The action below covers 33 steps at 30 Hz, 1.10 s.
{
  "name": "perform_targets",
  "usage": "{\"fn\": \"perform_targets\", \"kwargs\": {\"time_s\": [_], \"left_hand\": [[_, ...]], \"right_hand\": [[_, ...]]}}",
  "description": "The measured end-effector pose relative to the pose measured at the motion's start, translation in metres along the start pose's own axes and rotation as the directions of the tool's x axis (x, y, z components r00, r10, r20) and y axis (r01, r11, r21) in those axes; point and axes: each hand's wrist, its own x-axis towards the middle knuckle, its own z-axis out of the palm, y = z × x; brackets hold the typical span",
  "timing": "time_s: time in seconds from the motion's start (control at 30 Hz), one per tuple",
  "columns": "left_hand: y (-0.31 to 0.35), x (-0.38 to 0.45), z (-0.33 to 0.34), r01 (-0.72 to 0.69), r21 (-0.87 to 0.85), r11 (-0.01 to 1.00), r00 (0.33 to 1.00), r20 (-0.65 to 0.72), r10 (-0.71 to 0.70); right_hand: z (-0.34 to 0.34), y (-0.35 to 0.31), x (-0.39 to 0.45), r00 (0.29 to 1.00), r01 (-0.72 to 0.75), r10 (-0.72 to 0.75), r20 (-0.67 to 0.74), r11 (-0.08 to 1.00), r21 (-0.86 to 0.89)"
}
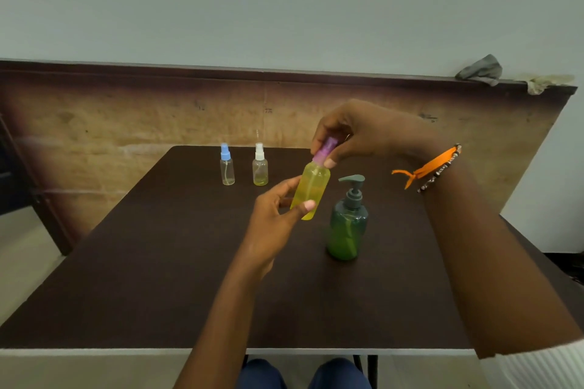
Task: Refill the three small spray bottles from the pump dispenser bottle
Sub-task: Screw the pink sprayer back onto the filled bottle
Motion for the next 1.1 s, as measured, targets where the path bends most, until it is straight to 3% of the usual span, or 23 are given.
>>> {"fn": "perform_targets", "kwargs": {"time_s": [0.17,0.3,0.37,0.53,0.73,0.83,0.9,1.0,1.1], "left_hand": [[-0.001,-0.001,0.004,0.007,0.01,1.0,1.0,0.001,-0.007],[0.001,-0.001,0.004,-0.014,0.01,1.0,1.0,-0.013,0.014],[0.004,0.0,0.003,-0.017,0.004,1.0,1.0,-0.007,0.017],[0.009,0.003,0.003,-0.035,-0.008,0.999,0.999,0.003,0.035],[0.004,-0.001,0.008,-0.044,-0.013,0.999,0.999,-0.023,0.044],[0.003,0.0,0.005,-0.022,-0.035,0.999,1.0,0.0,0.022],[0.004,0.002,0.004,-0.028,-0.037,0.999,1.0,0.011,0.028],[0.007,0.003,0.006,-0.073,0.017,0.997,0.997,-0.03,0.073],[0.006,0.002,0.01,-0.092,0.077,0.993,0.99,-0.097,0.099]], "right_hand": [[0.004,-0.004,0.004,0.997,-0.077,0.078,0.007,0.993,-0.088],[0.015,-0.007,0.007,0.984,-0.145,0.118,-0.135,0.967,-0.211],[0.01,-0.007,0.003,0.977,-0.157,0.13,-0.171,0.976,-0.154],[-0.003,-0.004,-0.004,1.0,-0.02,0.02,0.008,0.999,-0.027],[0.01,-0.002,0.006,0.985,-0.121,0.104,-0.14,0.985,-0.12],[0.005,0.006,0.001,0.998,-0.039,0.045,-0.041,0.989,0.144],[0.003,0.013,-0.002,1.0,0.011,-0.012,0.003,0.974,0.225],[0.01,0.013,0.002,0.994,-0.052,0.07,-0.083,0.978,0.201],[0.019,0.009,0.003,0.984,-0.091,0.1,-0.146,0.993,0.069]]}}
